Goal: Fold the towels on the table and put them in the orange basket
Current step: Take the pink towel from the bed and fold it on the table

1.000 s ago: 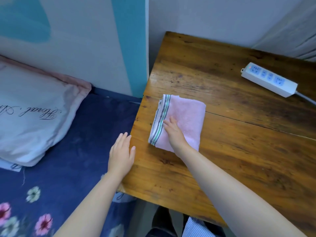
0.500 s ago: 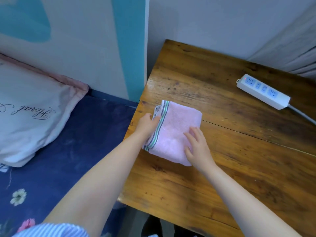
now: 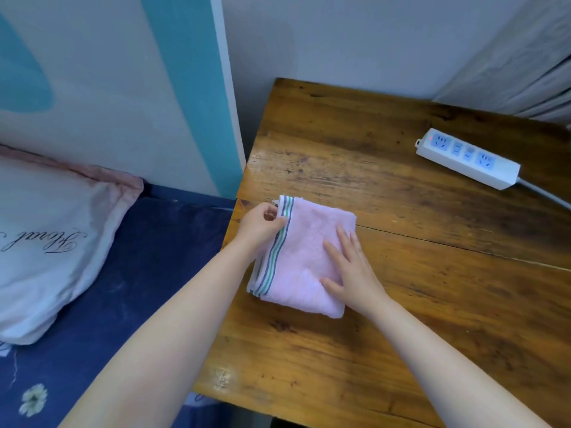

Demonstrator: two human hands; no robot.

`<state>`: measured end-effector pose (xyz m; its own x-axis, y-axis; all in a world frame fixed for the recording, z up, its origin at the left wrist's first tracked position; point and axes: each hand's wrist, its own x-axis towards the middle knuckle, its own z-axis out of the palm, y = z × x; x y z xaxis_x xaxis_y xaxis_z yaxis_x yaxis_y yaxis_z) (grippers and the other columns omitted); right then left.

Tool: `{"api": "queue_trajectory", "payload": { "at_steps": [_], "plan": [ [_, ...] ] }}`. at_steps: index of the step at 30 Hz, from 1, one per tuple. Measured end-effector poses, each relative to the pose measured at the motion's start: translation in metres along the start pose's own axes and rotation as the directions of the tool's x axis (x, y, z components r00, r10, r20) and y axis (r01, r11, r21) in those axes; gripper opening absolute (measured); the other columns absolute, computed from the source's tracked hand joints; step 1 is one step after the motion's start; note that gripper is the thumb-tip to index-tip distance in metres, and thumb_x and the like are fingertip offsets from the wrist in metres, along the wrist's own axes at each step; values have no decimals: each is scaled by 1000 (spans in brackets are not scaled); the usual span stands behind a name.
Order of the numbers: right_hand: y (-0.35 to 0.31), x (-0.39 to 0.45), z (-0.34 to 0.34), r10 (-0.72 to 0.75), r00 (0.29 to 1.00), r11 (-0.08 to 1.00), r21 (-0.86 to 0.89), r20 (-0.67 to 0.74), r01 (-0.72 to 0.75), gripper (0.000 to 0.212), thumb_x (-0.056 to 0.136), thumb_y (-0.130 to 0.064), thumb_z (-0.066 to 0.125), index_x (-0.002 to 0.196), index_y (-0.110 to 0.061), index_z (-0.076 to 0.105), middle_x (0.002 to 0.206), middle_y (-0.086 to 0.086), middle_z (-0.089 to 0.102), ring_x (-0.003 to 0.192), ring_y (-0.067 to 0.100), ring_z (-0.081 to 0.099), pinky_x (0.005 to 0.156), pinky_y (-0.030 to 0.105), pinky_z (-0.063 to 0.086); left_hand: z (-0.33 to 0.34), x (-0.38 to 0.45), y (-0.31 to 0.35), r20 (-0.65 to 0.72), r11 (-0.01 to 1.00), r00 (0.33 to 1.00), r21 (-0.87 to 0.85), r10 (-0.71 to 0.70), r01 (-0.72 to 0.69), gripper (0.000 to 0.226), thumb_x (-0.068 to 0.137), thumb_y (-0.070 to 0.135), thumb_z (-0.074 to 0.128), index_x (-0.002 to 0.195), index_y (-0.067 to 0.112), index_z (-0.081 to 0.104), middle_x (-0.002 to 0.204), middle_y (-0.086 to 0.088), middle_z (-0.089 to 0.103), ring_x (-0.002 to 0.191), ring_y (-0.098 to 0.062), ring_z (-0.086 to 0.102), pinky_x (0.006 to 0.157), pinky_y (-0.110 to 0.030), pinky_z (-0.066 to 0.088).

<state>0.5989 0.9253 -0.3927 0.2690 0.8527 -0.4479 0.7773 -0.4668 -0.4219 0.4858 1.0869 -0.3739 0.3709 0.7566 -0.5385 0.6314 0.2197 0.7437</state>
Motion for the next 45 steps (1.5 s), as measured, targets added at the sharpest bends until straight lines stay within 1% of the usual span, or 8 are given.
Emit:
{"api": "queue_trajectory", "payload": {
  "at_steps": [7, 15, 20, 27, 33, 37, 41, 45],
  "plan": [
    [1, 2, 0, -29, 1000, 999, -27, 12, 29, 72, 87, -35, 54, 147, -23, 14, 156, 4, -17, 143, 24, -17, 118, 40, 2, 1, 4, -10, -120, 959, 955, 127, 270, -255, 14, 80, 0, 61, 89, 11, 60, 92, -4, 55, 82, -12, 48, 60, -7, 36],
    [-9, 10, 5, -42, 999, 982, -182, 31, 47, 66, 92, -44, 40, 147, -26, 9, 155, 7, -19, 143, 27, -19, 116, 41, -5, 8, 8, -29, -158, 894, 948, 405, 274, -191, 43, 88, 12, 56, 128, 7, 44, 137, -12, 39, 124, -25, 40, 98, -27, 34],
    [-10, -3, 23, -59, 997, 985, -163, -58, 49, 60, 96, -38, 33, 147, -19, 8, 154, 9, -17, 142, 28, -19, 116, 37, -8, -5, -24, -43, 248, 409, 726, 690, 642, -597, 36, 80, 13, 62, 114, 0, 60, 127, -21, 56, 119, -37, 54, 97, -53, 45],
    [-11, -23, 31, -204, 976, 935, -311, -73, 172, 88, 57, -51, 80, 122, 3, 55, 129, 32, 49, 118, 49, 48, 90, 57, 42, 0, -28, -92, 422, 370, 869, 788, 257, -492, 58, 99, 36, 21, 145, 19, -10, 157, -2, -12, 144, -16, -14, 115, -31, -11],
    [-7, -12, 36, -133, 986, 909, -384, 96, 160, 112, 73, -54, 65, 136, -20, -21, 138, 13, -37, 121, 32, -42, 108, 38, -18, 4, -23, -95, 396, 344, 882, 815, 256, -466, 58, 99, 39, 19, 142, 21, -15, 157, -1, -12, 144, -15, -14, 116, -33, -11],
    [-15, -29, 30, -249, 966, 850, -492, -63, 187, 88, 38, -27, 90, 118, -6, 61, 127, 27, 55, 118, 41, 52, 90, 56, 45, -4, -43, -81, 346, 313, 843, 816, 411, -487, 55, 96, 35, 36, 142, 7, 29, 151, -18, 26, 141, -31, 22, 115, -43, 20],
    [0, -45, 39, -388, 912, 813, -516, -136, 269, 55, 57, -3, 77, 110, -4, 64, 111, 23, 66, 101, 40, 64, 76, 51, 53, -7, -69, -91, 458, 127, 588, 708, 667, -695, 47, 86, 39, 46, 102, 2, 70, 107, -15, 70, 100, -31, 67, 79, -48, 54],
    [6, -38, 31, -477, 874, 768, -527, -91, 364, 63, 41, -11, 91, 99, 2, 70, 103, 24, 69, 95, 38, 67, 73, 44, 57, 2, -79, -91, 549, 247, 695, 673, 465, -697, 65, 64, 25, 81, 120, 0, 59, 124, -17, 61, 114, -32, 59, 94, -45, 47]
  ]
}}
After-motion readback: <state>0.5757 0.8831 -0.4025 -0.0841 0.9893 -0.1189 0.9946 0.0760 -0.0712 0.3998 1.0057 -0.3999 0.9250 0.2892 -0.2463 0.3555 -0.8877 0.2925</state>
